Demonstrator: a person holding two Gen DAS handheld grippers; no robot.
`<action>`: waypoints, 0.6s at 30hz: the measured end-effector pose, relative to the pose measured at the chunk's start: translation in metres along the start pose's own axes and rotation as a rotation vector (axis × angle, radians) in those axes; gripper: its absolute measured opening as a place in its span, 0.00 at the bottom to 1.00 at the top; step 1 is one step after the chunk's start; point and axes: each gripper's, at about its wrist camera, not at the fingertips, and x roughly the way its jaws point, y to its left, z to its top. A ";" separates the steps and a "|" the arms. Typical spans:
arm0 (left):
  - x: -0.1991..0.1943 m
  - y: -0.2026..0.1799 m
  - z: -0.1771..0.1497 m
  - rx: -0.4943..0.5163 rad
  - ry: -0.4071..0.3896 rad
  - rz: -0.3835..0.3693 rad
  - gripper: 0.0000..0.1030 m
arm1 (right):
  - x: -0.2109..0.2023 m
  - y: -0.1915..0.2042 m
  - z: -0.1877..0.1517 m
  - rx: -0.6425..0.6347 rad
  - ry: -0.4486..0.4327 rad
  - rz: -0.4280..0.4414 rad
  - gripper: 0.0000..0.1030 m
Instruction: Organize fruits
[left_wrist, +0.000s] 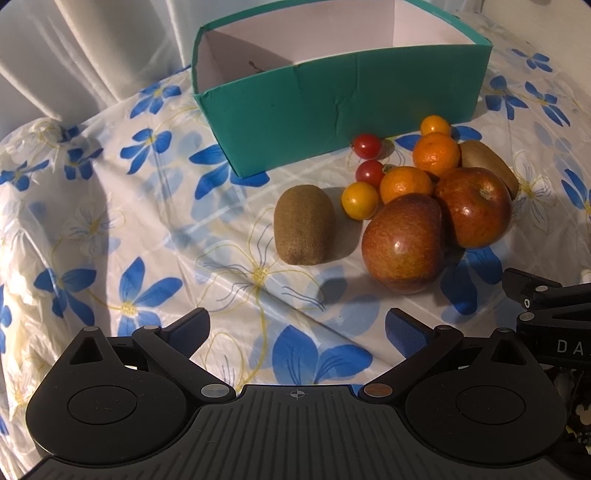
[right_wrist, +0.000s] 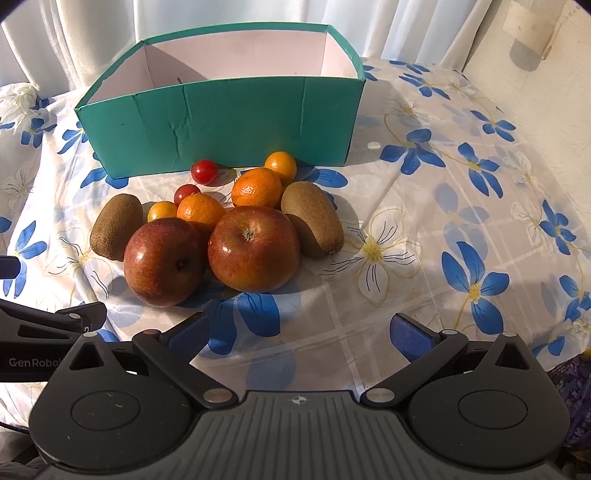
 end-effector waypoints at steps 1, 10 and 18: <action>0.000 0.000 0.000 0.000 0.000 -0.001 1.00 | 0.000 0.000 0.000 0.000 0.000 -0.001 1.00; 0.002 0.000 0.001 0.004 0.007 -0.002 1.00 | 0.001 0.000 0.001 -0.001 0.002 -0.001 1.00; 0.003 0.001 0.001 0.005 0.010 -0.003 1.00 | 0.003 0.002 0.004 -0.003 0.006 0.002 1.00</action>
